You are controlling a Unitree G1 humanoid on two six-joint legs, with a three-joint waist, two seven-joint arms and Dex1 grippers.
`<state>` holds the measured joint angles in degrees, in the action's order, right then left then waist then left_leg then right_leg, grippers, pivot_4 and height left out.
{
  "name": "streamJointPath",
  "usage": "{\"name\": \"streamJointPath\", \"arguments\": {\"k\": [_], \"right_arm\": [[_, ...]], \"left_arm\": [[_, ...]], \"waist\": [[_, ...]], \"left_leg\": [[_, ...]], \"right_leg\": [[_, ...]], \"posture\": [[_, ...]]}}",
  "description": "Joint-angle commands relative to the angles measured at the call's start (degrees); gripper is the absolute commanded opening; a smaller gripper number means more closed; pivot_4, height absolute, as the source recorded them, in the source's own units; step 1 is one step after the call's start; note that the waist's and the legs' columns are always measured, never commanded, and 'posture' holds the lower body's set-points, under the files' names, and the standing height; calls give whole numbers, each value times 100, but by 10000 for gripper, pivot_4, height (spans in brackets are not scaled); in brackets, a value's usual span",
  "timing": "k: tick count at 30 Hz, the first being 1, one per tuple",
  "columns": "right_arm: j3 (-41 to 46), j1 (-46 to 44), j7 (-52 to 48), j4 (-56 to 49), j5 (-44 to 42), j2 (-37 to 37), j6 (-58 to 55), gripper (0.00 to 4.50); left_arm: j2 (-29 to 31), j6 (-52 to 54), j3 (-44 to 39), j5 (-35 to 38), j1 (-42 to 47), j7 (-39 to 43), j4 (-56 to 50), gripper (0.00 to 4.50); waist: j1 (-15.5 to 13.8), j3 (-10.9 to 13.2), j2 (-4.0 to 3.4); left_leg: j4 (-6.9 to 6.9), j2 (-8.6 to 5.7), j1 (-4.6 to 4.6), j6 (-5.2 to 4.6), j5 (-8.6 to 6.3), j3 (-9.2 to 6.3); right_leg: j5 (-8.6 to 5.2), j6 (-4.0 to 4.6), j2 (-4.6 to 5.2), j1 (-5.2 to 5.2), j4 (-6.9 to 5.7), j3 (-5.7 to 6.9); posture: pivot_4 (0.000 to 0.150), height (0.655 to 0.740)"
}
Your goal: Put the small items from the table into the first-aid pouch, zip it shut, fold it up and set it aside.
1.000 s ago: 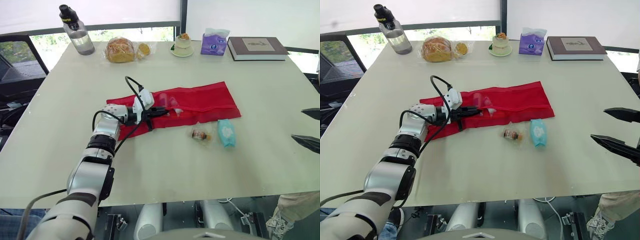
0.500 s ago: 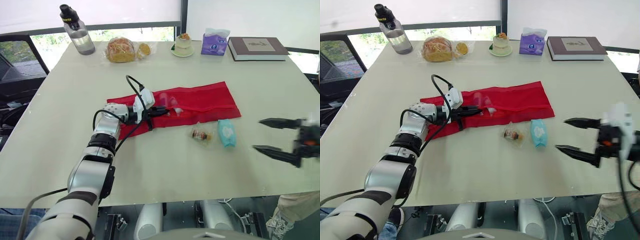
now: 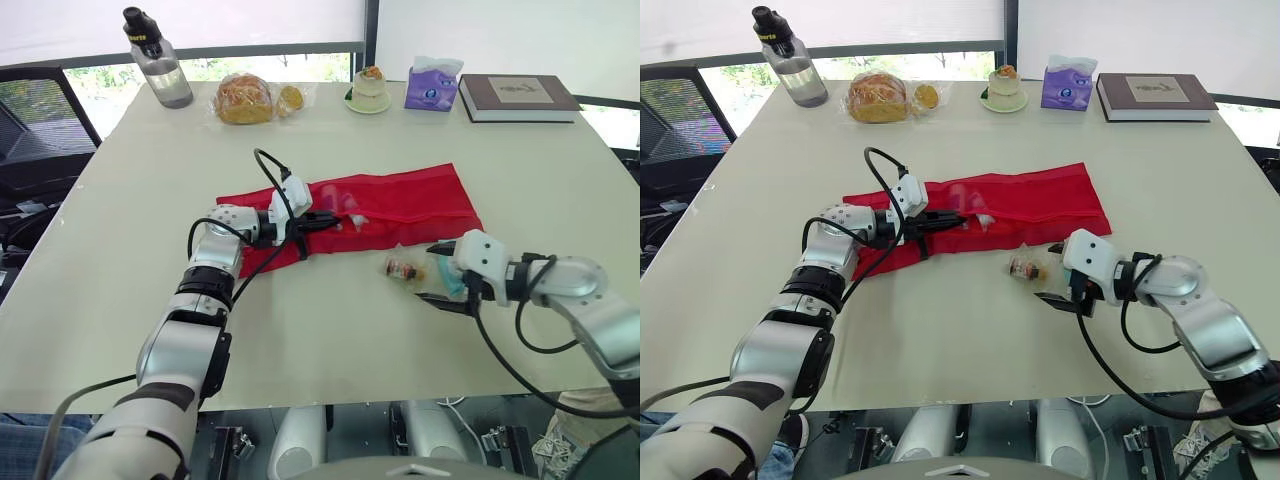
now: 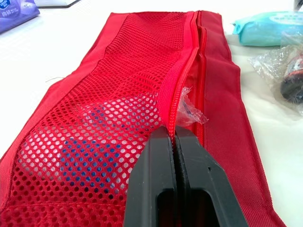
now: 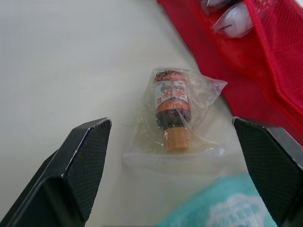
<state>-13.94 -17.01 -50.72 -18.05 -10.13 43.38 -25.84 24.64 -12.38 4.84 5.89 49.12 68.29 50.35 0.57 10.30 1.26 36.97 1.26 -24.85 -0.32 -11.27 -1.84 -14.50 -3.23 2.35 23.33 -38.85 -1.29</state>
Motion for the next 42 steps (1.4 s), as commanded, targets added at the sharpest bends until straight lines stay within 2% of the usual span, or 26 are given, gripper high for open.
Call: {"name": "streamJointPath", "arguments": {"k": [1, 4, 5, 6, 7, 12, 13, 16, 20, 25, 31, 42], "right_arm": [[-157, -154, 117, 201, 325, -144, 196, 43671], [-239, -209, 75, 309, 505, -216, 284, 43671], [-259, -214, 52, 327, 547, -216, 314, 38512], [-261, -206, 45, 331, 570, -211, 300, 36060], [-278, -215, 30, 337, 599, -209, 307, 29986], [-217, -238, 68, 275, 611, -284, 208, 5314], [-193, -237, 82, 254, 609, -291, 150, 3747], [-130, -243, 70, 97, 489, -299, -228, 3749], [57, -359, 280, -258, 63, -683, -1001, 3749], [-111, -805, 1009, -313, 344, -1179, -2009, 3749], [-326, -1297, 1419, 21, 597, -1486, -2419, 3749], [-855, -1385, 1032, 74, 776, -1196, -2003, 3749]], "left_arm": [[-22, -7, -94, 66, -47, -79, -276, 0], [-40, 5, -89, 73, -85, -110, -336, 0], [-44, 9, -90, 76, -91, -117, -346, 0], [-50, 19, -92, 81, -96, -127, -361, 0], [-52, 17, -98, 84, -91, -132, -348, 0], [-82, 12, -105, 96, -122, -155, -365, 0], [-86, 10, -109, 100, -125, -157, -362, 0], [-101, 19, -116, 115, -144, -167, -389, 0], [-116, 28, -126, 120, -174, -180, -434, 0], [-144, 66, -114, 169, -257, -130, -600, 0], [-222, 214, -65, 228, -468, -135, -1006, 0], [-329, 462, -117, 285, -724, -358, -1571, 0]], "waist": [[8, 0, 0], [15, 0, 0], [15, 0, 0], [10, 0, 0], [2, 0, 0], [8, 0, 0], [9, 0, 0], [7, 0, 0], [12, 0, 0], [9, 0, -1], [15, 0, -1], [24, -1, -1]], "left_leg": [[0, 0, 1, 0, 0, 0], [0, 0, 2, 0, 0, -1], [0, 0, 3, 0, 0, -1], [0, 0, 3, 0, 0, -2], [0, 0, 2, 0, 0, -2], [1, 0, 2, 0, 0, -1], [1, 0, 2, 0, 0, -2], [1, 0, 2, 0, 0, -2], [1, 0, 2, 0, 0, -4], [1, 0, 2, 0, 0, -4], [1, 0, 1, 0, 0, -2], [0, 0, 1, 0, 0, -5]], "right_leg": [[0, 0, 0, 0, 0, -1], [0, 0, 0, 0, -2, -1], [0, 0, 0, 0, -3, -1], [0, 0, -1, 0, -3, 0], [0, 0, -1, 0, -2, 1], [0, 0, 0, 0, -3, 0], [0, 0, 0, 0, -3, 0], [0, 0, 0, 0, -3, 0], [0, 1, -1, 0, -4, 1], [1, 1, -1, 0, -6, 1], [1, 2, 1, 0, -5, 0], [1, 2, 0, 0, -5, 2]], "posture": [[1500, 7332], [1500, 7332], [1500, 7332], [1500, 7332], [1500, 7332], [1500, 7332], [1500, 7332], [1500, 7332], [1500, 7332], [1500, 7332], [1500, 7332], [1500, 7332]]}}
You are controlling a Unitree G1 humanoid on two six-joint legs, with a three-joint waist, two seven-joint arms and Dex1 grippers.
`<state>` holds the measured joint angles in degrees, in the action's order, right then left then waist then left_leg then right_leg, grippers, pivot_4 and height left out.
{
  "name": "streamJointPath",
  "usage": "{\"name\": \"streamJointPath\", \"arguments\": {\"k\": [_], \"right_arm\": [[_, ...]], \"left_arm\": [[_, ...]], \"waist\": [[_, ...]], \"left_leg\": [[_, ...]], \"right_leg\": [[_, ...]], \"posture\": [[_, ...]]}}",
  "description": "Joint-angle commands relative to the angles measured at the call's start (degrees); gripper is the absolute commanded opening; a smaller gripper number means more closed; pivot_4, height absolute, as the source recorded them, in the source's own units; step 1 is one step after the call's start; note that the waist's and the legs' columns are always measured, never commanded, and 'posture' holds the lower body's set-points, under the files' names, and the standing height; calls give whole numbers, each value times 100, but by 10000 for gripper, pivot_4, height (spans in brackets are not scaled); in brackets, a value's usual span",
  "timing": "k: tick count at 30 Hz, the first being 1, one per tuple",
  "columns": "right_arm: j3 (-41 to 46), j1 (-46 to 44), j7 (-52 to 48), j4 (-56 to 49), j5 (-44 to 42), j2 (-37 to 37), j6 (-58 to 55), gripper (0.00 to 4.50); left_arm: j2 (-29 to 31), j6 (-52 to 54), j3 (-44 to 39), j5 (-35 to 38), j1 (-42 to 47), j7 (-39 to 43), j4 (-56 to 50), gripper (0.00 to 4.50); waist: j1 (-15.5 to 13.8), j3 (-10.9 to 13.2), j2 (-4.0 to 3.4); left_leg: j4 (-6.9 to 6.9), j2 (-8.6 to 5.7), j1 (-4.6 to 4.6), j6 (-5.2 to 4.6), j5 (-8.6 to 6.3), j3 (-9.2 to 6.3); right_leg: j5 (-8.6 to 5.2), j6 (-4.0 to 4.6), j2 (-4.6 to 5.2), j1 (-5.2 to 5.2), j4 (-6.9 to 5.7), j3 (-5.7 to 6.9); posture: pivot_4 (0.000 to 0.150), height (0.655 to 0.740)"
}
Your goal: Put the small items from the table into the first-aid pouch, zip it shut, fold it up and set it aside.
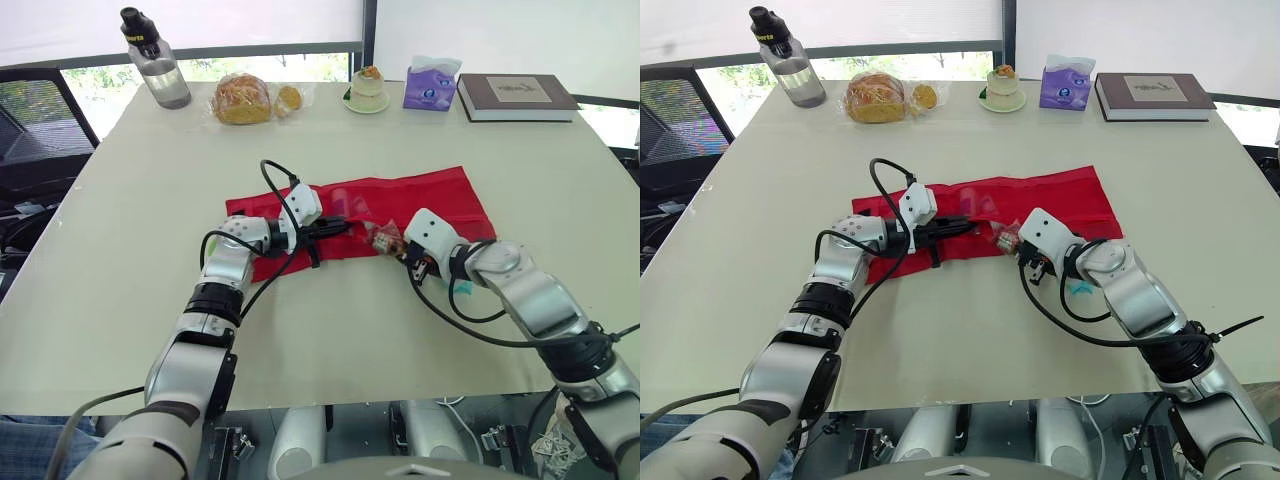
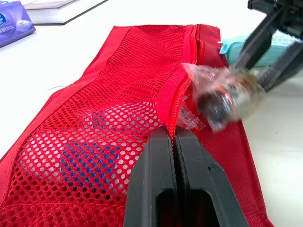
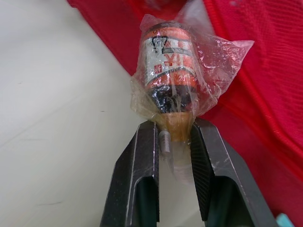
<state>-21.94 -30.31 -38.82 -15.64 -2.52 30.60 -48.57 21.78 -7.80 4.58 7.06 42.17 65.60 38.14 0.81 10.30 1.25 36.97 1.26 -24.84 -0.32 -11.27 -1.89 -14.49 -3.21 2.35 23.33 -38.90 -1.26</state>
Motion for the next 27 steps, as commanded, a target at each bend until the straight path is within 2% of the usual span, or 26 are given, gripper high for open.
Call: {"name": "streamJointPath", "arguments": {"k": [1, 15, 27], "right_arm": [[-59, -41, -192, -179, 5, 91, 302, 3749], [1146, -101, 897, 82, -295, -863, -829, 3749], [918, -257, 1183, 241, -285, -1160, -989, 3749]], "left_arm": [[-51, 10, -99, 166, -44, -126, -381, 0], [13, 191, 1, 241, -383, -33, -880, 0], [-58, 227, 77, 233, -433, -21, -995, 0]], "waist": [[-2, 0, 0], [-4, 0, 0], [1, -1, -1]], "left_leg": [[0, 0, 0, 0, 0, 0], [-1, 0, 0, 0, 0, 1], [-4, 0, 1, 0, 0, 0]], "right_leg": [[0, 0, 0, 0, 0, 0], [0, 1, 0, 0, 0, -1], [0, 1, 0, 0, 0, 0]], "posture": [[1500, 7332], [1500, 7332], [1500, 7332]]}}
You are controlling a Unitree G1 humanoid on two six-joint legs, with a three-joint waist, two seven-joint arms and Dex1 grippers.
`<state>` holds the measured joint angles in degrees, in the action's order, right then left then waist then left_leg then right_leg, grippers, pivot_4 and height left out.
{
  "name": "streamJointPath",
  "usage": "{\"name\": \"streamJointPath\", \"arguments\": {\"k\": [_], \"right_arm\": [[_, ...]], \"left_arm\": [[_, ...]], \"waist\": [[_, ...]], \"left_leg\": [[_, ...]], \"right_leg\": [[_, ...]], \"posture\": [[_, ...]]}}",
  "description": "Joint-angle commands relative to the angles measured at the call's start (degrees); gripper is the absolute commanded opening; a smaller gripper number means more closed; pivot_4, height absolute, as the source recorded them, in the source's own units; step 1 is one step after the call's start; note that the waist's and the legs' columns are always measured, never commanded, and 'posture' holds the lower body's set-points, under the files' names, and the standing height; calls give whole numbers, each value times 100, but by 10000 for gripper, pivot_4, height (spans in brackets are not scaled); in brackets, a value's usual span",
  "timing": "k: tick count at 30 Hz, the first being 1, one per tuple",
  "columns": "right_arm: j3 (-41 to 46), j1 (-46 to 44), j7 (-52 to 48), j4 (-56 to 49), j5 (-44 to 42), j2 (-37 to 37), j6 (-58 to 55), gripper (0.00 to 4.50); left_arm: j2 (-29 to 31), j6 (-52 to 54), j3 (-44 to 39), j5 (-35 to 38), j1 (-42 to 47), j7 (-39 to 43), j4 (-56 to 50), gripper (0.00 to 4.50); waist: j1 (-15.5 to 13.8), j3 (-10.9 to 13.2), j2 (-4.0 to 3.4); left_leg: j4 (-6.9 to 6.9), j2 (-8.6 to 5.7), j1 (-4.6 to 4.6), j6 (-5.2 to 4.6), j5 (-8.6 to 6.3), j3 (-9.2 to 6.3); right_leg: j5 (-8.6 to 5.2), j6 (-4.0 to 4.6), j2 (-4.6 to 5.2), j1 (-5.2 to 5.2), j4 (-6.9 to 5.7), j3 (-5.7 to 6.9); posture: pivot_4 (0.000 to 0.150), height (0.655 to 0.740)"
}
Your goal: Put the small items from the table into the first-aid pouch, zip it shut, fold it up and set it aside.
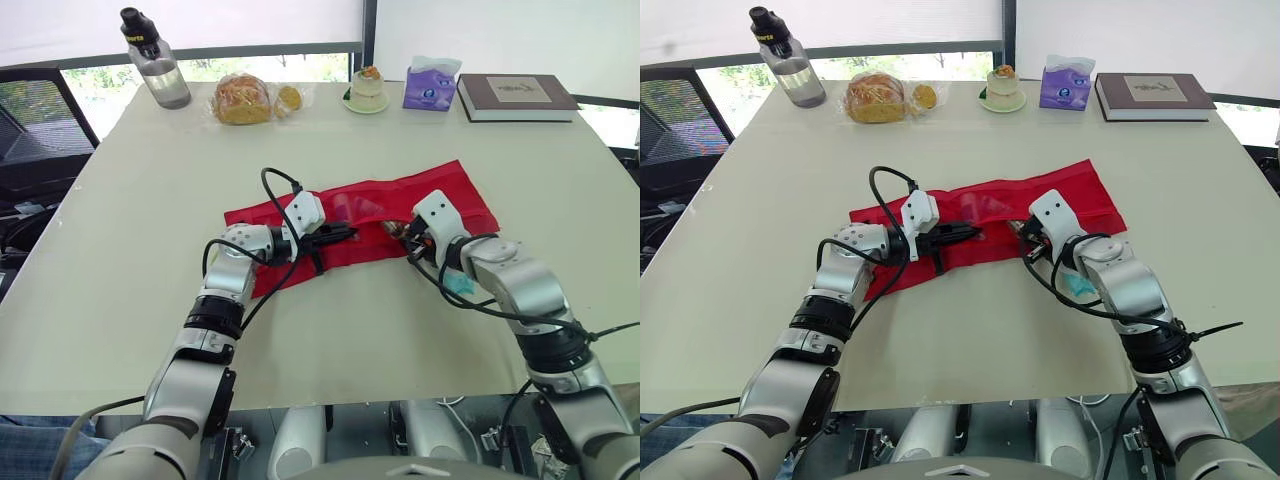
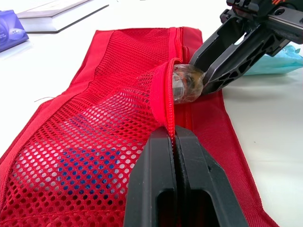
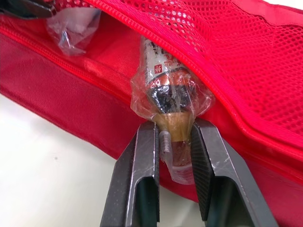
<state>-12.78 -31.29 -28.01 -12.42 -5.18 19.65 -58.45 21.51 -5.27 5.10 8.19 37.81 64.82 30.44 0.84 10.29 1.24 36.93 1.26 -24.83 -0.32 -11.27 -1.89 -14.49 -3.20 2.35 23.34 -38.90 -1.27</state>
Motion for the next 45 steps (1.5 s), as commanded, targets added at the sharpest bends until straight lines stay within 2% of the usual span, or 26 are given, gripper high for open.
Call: {"name": "streamJointPath", "arguments": {"k": [1, 12, 24, 33, 34, 36, 39, 45], "right_arm": [[-9, -187, 131, -64, -19, -116, -16, 3749], [-268, -646, 491, 592, 144, -704, 191, 3749], [211, -785, 1180, 1494, 220, -1267, 566, 3749], [647, -694, 1409, 1398, -25, -1650, 669, 3749], [639, -643, 1404, 1332, -35, -1645, 663, 14019], [624, -517, 1393, 1163, -63, -1631, 699, 21133], [564, -260, 1337, 858, -122, -1619, 720, 34498], [423, 260, 1165, 14, -256, -1413, 503, 34498]], "left_arm": [[-37, -31, 28, 119, 5, 58, -219, 0], [-140, -36, 120, 99, -46, 77, -261, 0], [-100, 28, 153, 125, -120, 121, -370, 0], [-95, 23, 165, 83, -30, 150, -236, 0], [-94, 16, 162, 76, -16, 146, -213, 0], [-79, -5, 144, 63, 18, 140, -145, 0], [-53, -28, 119, 59, 56, 110, -61, 0], [-28, -31, 50, 88, 107, 47, 51, 0]], "waist": [[-2, 0, 0], [6, 0, -1], [12, -2, -3], [13, -1, -3], [13, -2, -3], [13, -1, -3], [15, -1, -3], [14, -1, -3]], "left_leg": [[0, 0, 0, 0, 0, 0], [-1, 0, 0, 0, 0, 1], [-7, 0, 2, 0, 0, 1], [-9, 0, 1, 0, 0, 1], [-10, 0, 1, 0, 0, 1], [-10, 0, 1, 0, 0, 1], [-11, 0, 1, 0, 0, 1], [-11, 0, 0, 0, 0, 1]], "right_leg": [[0, 0, 0, 0, 0, 0], [0, 0, 0, 0, 1, 0], [0, 0, 0, 4, -1, -1], [0, 0, 0, 4, 0, -1], [0, 0, 0, 4, 1, -1], [0, 0, 0, 4, 1, -1], [0, 0, 0, 4, 1, -1], [0, 0, 0, 5, 1, -1]], "posture": [[1500, 7332], [1500, 7332], [1500, 7332], [1500, 7332], [1500, 7332], [1500, 7332], [1500, 7332], [1500, 7332]]}}
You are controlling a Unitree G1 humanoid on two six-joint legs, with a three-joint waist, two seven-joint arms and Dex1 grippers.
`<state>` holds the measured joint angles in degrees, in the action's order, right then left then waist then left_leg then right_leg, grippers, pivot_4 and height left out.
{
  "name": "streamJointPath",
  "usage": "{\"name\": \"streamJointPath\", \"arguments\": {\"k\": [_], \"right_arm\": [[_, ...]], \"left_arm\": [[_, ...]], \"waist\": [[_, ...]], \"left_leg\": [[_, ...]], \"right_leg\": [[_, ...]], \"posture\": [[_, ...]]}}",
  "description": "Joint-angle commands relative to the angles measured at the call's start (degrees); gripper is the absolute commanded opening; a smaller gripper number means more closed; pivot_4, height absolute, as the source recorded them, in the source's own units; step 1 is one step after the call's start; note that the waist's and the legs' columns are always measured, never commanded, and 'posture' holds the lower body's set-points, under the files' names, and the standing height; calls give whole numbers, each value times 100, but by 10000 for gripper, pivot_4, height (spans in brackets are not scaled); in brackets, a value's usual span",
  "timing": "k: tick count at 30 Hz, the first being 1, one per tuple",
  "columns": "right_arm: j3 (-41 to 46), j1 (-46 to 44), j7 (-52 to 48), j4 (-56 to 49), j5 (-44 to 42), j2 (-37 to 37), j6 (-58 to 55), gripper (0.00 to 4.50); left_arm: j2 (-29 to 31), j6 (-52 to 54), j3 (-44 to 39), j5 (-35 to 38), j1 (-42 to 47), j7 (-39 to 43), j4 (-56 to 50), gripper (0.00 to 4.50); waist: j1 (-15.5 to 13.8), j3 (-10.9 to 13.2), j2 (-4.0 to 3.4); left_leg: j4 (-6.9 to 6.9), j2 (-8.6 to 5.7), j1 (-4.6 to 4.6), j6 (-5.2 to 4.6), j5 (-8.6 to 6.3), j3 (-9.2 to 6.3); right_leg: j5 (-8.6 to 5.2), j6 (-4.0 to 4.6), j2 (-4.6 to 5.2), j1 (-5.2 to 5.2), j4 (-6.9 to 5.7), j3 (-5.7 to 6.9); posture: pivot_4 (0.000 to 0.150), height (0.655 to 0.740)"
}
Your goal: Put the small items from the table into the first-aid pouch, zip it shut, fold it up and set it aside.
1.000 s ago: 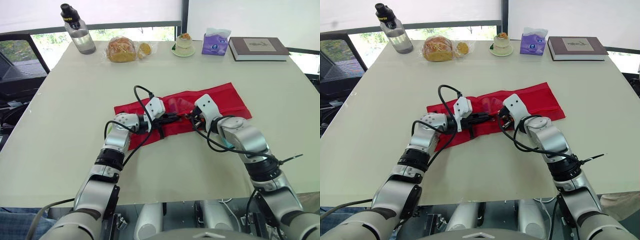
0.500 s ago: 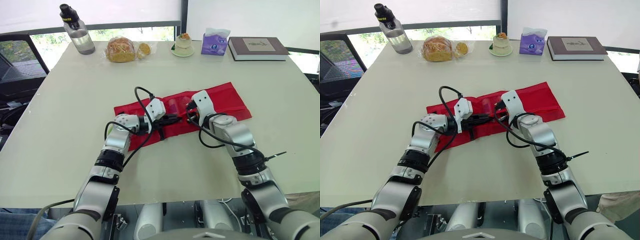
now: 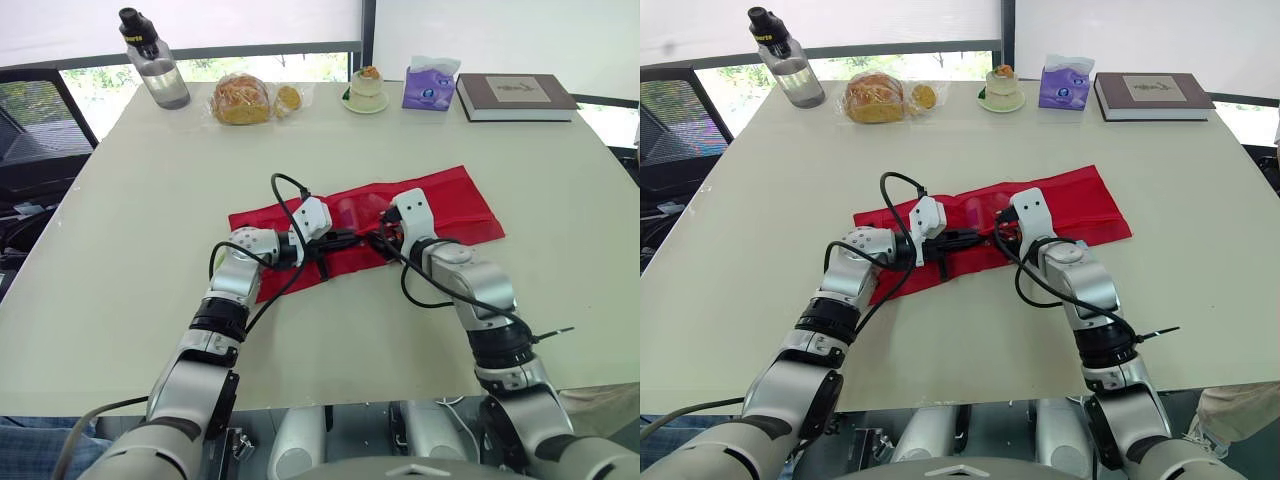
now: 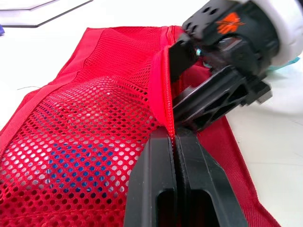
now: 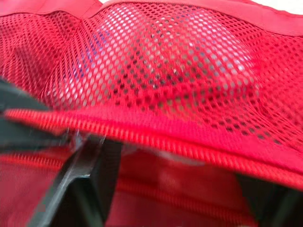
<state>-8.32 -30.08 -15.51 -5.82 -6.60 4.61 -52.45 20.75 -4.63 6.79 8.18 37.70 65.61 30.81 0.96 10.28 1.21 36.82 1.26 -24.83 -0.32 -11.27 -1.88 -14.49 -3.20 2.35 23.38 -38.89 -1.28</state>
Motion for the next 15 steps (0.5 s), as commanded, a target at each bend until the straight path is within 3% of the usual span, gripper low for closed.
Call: {"name": "streamJointPath", "arguments": {"k": [1, 6, 15], "right_arm": [[-19, 221, -116, -826, -154, 151, -169, 34498], [-115, 554, -513, -1638, -288, 762, -317, 34498], [560, 1911, -1432, -2741, -832, 1716, 1082, 34498]], "left_arm": [[55, -92, -124, 97, 124, -29, 27, 0], [111, -150, -139, 95, 171, 19, 165, 0], [457, -393, -251, 86, 245, 129, 539, 0]], "waist": [[2, 0, 0], [1, 0, 0], [17, 0, 0]], "left_leg": [[0, 0, 1, 0, 0, 0], [-1, 0, 1, 0, 0, 0], [-4, 3, 2, 0, 0, 1]], "right_leg": [[0, 0, 0, 0, 1, 0], [-1, 0, 0, 1, 1, 0], [-2, -2, -3, 1, 4, -2]], "posture": [[1500, 7332], [1500, 7332], [1500, 7332]]}}
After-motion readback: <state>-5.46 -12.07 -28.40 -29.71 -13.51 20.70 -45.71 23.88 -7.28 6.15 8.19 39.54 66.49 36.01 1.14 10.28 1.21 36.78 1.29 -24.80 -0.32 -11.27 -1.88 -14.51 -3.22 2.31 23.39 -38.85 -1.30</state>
